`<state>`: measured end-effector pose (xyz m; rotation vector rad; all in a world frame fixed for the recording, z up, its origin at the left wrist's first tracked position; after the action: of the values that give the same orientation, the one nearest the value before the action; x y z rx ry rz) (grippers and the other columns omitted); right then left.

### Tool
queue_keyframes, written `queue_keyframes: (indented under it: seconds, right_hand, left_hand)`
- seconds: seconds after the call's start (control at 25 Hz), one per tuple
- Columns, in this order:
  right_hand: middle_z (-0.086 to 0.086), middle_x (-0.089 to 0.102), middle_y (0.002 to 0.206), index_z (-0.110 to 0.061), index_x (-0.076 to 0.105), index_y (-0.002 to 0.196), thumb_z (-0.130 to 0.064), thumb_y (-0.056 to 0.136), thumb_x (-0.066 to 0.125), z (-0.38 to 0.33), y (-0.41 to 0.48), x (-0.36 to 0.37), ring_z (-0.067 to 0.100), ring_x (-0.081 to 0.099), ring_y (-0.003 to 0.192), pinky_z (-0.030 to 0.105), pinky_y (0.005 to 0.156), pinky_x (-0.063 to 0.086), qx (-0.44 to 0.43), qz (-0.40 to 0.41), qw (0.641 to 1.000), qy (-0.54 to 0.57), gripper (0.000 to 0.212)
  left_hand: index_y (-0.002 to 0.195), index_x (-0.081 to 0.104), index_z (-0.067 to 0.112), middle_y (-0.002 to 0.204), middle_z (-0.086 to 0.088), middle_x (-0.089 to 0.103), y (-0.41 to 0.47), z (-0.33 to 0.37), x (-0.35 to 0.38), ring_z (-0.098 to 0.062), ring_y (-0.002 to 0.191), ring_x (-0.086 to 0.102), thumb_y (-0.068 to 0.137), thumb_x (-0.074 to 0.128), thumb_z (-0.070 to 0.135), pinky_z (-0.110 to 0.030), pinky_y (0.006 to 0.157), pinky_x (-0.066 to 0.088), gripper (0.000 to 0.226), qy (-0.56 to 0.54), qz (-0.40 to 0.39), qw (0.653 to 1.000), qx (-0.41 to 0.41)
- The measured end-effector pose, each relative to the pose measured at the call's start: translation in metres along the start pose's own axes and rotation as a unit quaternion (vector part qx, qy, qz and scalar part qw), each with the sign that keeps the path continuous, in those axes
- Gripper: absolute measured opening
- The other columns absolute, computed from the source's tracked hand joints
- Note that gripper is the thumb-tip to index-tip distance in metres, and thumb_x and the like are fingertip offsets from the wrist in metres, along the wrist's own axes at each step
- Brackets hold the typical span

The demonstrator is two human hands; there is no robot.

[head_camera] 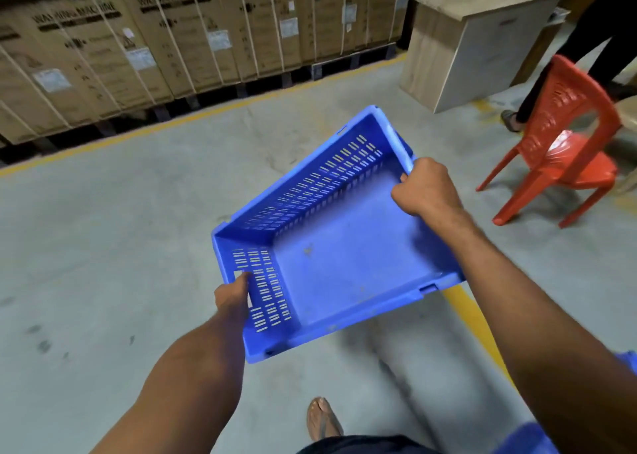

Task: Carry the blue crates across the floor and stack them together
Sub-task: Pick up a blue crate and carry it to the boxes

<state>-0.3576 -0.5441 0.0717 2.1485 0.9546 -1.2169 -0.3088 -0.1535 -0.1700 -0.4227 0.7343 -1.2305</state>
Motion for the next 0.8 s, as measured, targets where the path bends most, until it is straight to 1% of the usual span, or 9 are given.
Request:
queue_keyframes:
  seconds: [0.04, 0.12, 0.2, 0.24, 0.4, 0.52, 0.6, 0.68, 0.8]
  right_hand:
    - [0.017, 0.066, 0.092, -0.005, 0.063, 0.099, -0.017, 0.081, 0.058, -0.002, 0.009, 0.012, 0.039, 0.064, 0.083, 0.032, 0.063, 0.043, 0.01, -0.015, 1.0, 0.009, 0.021]
    - [0.014, 0.061, 0.081, -0.006, 0.061, 0.089, -0.013, 0.079, 0.059, -0.005, 0.028, 0.033, 0.032, 0.058, 0.062, 0.026, 0.052, 0.039, 0.028, -0.056, 0.997, 0.034, 0.013]
    - [0.011, 0.055, 0.063, -0.005, 0.058, 0.075, -0.006, 0.068, 0.062, -0.006, 0.045, 0.055, 0.022, 0.047, 0.04, 0.017, 0.036, 0.034, 0.059, -0.107, 0.991, 0.064, 0.008]
    - [0.009, 0.051, 0.056, -0.006, 0.056, 0.071, -0.004, 0.063, 0.063, -0.007, 0.051, 0.067, 0.019, 0.042, 0.035, 0.015, 0.033, 0.032, 0.073, -0.131, 0.986, 0.075, 0.01]
    - [0.008, 0.043, 0.051, -0.007, 0.05, 0.073, -0.004, 0.068, 0.066, -0.018, 0.076, 0.117, 0.017, 0.036, 0.041, 0.022, 0.043, 0.032, 0.095, -0.202, 0.968, 0.118, 0.017]
    - [0.006, 0.038, 0.044, -0.004, 0.055, 0.066, -0.002, 0.078, 0.062, -0.026, 0.108, 0.158, 0.016, 0.032, 0.034, 0.02, 0.041, 0.033, 0.114, -0.27, 0.947, 0.133, 0.013]
    - [0.001, 0.033, 0.038, -0.006, 0.054, 0.065, -0.002, 0.088, 0.054, -0.037, 0.134, 0.189, 0.013, 0.026, 0.026, 0.017, 0.036, 0.029, 0.137, -0.342, 0.919, 0.139, 0.023]
    - [-0.003, 0.029, 0.035, -0.011, 0.042, 0.063, -0.003, 0.094, 0.046, -0.048, 0.16, 0.219, 0.008, 0.021, 0.024, 0.014, 0.03, 0.023, 0.188, -0.417, 0.87, 0.183, 0.032]
    - [-0.005, 0.03, 0.037, -0.017, 0.035, 0.062, -0.006, 0.094, 0.041, -0.079, 0.208, 0.26, 0.006, 0.024, 0.026, 0.014, 0.027, 0.023, 0.244, -0.469, 0.801, 0.279, 0.034]
  left_hand:
    - [0.076, 0.054, 0.009, 0.069, -0.009, 0.048, 0.009, 0.008, -0.011, -0.023, 0.056, 0.044, 0.086, 0.065, 0.023, -0.033, 0.054, 0.046, 0.021, -0.014, -0.021, 1.0, 0.01]
    - [0.068, 0.041, 0.017, 0.056, -0.001, 0.035, 0.03, 0.024, -0.031, -0.015, 0.045, 0.028, 0.089, 0.05, 0.014, -0.024, 0.044, 0.028, 0.023, -0.034, -0.073, 0.996, 0.026]
    - [0.068, 0.037, 0.02, 0.046, 0.006, 0.029, 0.046, 0.041, -0.05, -0.01, 0.036, 0.023, 0.091, 0.041, 0.013, -0.017, 0.039, 0.025, 0.024, -0.042, -0.114, 0.992, 0.024]
    - [0.069, 0.036, 0.021, 0.044, 0.007, 0.029, 0.052, 0.048, -0.059, -0.009, 0.033, 0.021, 0.092, 0.038, 0.014, -0.015, 0.037, 0.024, 0.024, -0.047, -0.129, 0.99, 0.021]
    - [0.069, 0.037, 0.02, 0.045, 0.007, 0.029, 0.071, 0.079, -0.088, -0.006, 0.033, 0.02, 0.095, 0.04, 0.017, -0.015, 0.033, 0.021, 0.026, -0.051, -0.174, 0.983, -0.003]
    - [0.07, 0.038, 0.018, 0.048, 0.007, 0.028, 0.092, 0.117, -0.101, -0.005, 0.032, 0.022, 0.093, 0.038, 0.016, -0.016, 0.031, 0.022, 0.023, -0.068, -0.226, 0.971, -0.022]
    - [0.069, 0.036, 0.017, 0.045, 0.007, 0.029, 0.116, 0.152, -0.102, -0.004, 0.027, 0.023, 0.094, 0.033, 0.015, -0.014, 0.029, 0.02, 0.026, -0.084, -0.241, 0.966, -0.042]
    - [0.067, 0.033, 0.016, 0.041, 0.007, 0.029, 0.142, 0.188, -0.096, -0.003, 0.025, 0.023, 0.096, 0.03, 0.015, -0.013, 0.028, 0.019, 0.029, -0.066, -0.242, 0.966, -0.064]
    - [0.066, 0.031, 0.017, 0.04, 0.007, 0.03, 0.189, 0.235, -0.088, -0.003, 0.024, 0.024, 0.097, 0.029, 0.014, -0.012, 0.027, 0.017, 0.031, -0.057, -0.226, 0.969, -0.087]
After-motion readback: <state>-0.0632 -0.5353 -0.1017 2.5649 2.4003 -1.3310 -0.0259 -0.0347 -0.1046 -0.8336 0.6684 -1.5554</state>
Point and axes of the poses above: each hand's wrist, its own y-axis towards the middle knuckle, its own x-axis out of the palm, z = x × y, the point moved 5 cm from there along y, towards the middle knuckle
